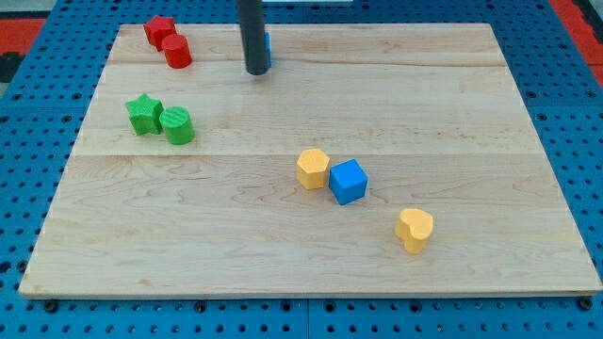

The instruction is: Move your arm towards the yellow heart

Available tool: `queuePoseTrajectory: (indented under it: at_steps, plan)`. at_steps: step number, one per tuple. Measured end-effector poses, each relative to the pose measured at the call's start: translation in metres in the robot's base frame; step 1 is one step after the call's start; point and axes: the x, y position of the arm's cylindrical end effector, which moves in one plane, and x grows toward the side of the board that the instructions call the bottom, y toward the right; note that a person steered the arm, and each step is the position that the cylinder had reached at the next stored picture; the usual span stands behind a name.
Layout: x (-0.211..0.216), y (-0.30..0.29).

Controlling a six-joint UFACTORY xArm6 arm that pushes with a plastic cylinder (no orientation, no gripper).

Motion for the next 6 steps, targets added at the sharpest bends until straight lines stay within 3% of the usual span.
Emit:
queuePoseTrajectory:
  at_steps: [1,2,3,4,5,6]
  plan:
    - [-0.017,0.024]
    - [-0.042,-0.005]
    - [-0.016,-0.096]
    - [-0.015,-0.105]
    - [-0.008,-0.012]
    - [0.005,0.133]
